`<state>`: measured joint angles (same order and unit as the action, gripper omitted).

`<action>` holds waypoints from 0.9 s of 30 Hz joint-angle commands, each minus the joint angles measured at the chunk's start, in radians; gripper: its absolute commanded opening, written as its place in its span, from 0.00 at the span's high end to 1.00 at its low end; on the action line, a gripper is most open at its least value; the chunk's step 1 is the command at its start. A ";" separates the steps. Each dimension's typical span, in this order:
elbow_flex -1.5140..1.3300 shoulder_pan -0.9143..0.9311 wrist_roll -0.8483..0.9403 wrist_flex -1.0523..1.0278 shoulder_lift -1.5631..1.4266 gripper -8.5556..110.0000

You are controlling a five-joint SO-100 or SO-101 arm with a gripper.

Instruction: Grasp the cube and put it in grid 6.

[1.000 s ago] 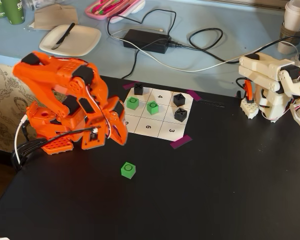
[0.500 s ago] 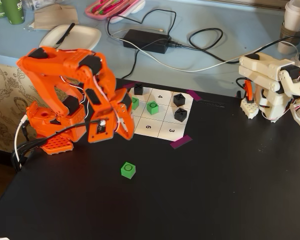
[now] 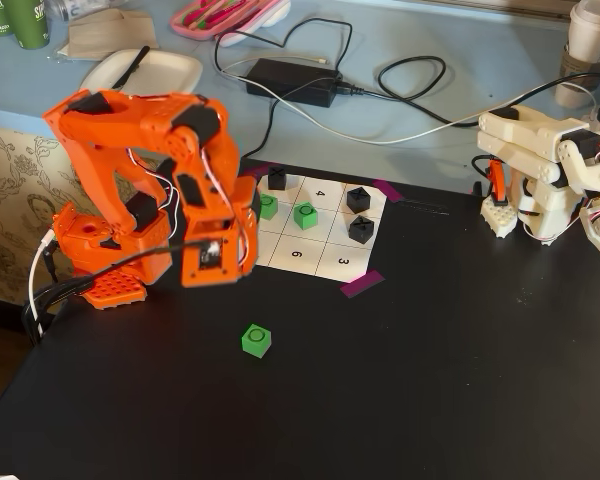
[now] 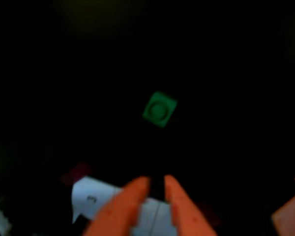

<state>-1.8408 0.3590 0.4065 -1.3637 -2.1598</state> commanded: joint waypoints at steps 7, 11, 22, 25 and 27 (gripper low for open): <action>-0.034 0.121 0.075 0.104 0.035 0.75; -0.074 0.092 0.067 0.115 0.038 0.70; -0.249 0.005 -0.087 0.210 0.043 0.70; -0.302 0.015 -0.098 0.265 0.061 0.70; -0.314 0.038 -0.106 0.298 0.075 0.70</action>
<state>-2.1522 0.3743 0.3145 -1.1121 -2.0877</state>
